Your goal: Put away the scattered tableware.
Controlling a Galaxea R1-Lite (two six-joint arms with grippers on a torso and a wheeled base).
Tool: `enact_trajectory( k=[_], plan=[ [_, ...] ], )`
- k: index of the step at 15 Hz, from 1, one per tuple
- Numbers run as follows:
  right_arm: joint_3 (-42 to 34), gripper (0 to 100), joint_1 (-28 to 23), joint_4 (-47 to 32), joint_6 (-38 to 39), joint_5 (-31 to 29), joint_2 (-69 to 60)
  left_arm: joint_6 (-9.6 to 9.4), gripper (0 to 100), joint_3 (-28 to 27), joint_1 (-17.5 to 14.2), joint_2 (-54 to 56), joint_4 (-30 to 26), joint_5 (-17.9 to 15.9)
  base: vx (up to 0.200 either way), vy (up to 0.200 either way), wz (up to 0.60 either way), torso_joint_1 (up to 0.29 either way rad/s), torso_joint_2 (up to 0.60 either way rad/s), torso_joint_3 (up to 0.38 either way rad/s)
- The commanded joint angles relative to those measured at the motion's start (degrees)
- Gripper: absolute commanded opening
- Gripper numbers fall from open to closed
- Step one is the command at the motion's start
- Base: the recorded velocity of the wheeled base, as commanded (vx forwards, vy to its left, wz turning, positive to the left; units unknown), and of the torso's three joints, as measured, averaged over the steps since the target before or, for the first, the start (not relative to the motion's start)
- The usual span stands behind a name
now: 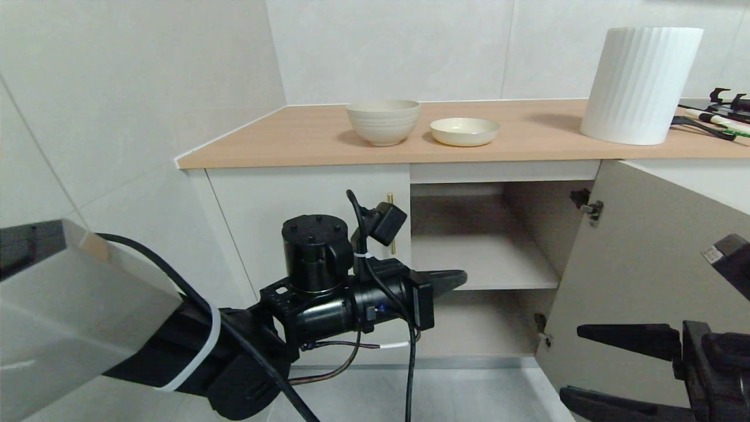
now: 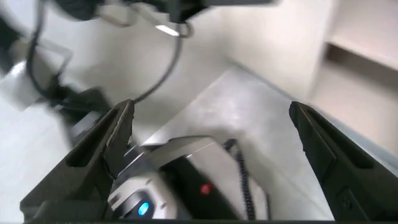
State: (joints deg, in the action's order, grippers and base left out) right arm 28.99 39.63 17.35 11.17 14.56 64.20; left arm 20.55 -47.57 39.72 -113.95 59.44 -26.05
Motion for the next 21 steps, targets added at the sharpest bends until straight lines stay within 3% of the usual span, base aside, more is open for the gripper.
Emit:
enact_trajectory(
  k=[1, 2, 4, 6, 7, 8, 11, 12, 14, 15, 21],
  plan=[
    [1.60, 100, -0.34, -0.03, 0.79, -2.16, 2.95, -2.27, 0, 2.66, -3.15, 5.66, -2.14, 2.23, 0.000, 0.000, 0.00, 0.000, 0.00, 0.000],
    [2.39, 100, -0.87, -0.03, 0.96, -3.66, 3.57, -3.06, 0, 3.97, -4.21, 7.77, -3.10, 2.32, 0.000, 0.000, 0.00, 0.000, 0.00, 0.000],
    [5.90, 100, -1.93, -0.12, 1.05, -9.81, 6.91, -6.32, 0, 6.96, -9.31, 16.91, -11.98, 4.96, 0.000, 0.000, 0.00, 0.000, 0.00, 0.000],
    [9.16, 100, -2.98, -0.21, 1.05, -12.89, 10.51, -8.16, 0, 6.79, -12.12, 25.09, -22.62, 11.73, 0.000, 0.000, 0.00, 0.000, 0.00, 0.000],
    [10.03, 100, -3.33, -0.21, 1.05, -13.24, 11.30, -8.25, 0, 6.70, -12.38, 26.85, -24.72, 13.31, 0.000, 0.000, 0.00, 0.000, 0.00, 0.000],
    [13.37, 100, -3.86, -1.44, 1.05, -14.47, 14.11, -8.51, 0, 6.61, -13.17, 32.91, -31.58, 16.30, 0.000, 0.000, 0.00, 0.000, 0.00, 0.000],
    [22.34, 100, -5.44, -9.17, 1.05, -15.52, 18.51, -8.60, 0, 6.35, -17.48, 41.61, -43.18, 16.73, 0.000, 0.000, 0.00, 0.000, 0.00, 0.000],
    [26.21, 100, -5.88, -10.05, 1.05, -15.70, 21.15, -8.60, 0, 5.91, -20.21, 42.67, -45.38, 16.73, 0.000, 0.000, 0.00, 0.000, 0.00, 0.000],
    [31.66, 100, -6.41, -13.22, 1.05, -18.16, 24.75, -8.51, 0, 6.00, -22.31, 42.58, -45.38, 16.82, 0.000, 0.000, 0.00, 0.000, 0.00, 0.000],
    [32.45, 100, -6.41, -14.27, 1.05, -18.51, 25.45, -8.34, 100, 6.61, -22.40, 42.84, -45.47, 17.09, 0.000, 0.000, 0.00, 0.000, 0.00, 0.000],
    [28.58, 100, -6.94, -14.80, 1.40, -19.21, 21.59, -8.16, 100, 3.53, -22.93, 42.14, -45.29, 16.56, 0.000, 0.000, 0.00, 0.000, 0.00, 0.000]
  ],
)
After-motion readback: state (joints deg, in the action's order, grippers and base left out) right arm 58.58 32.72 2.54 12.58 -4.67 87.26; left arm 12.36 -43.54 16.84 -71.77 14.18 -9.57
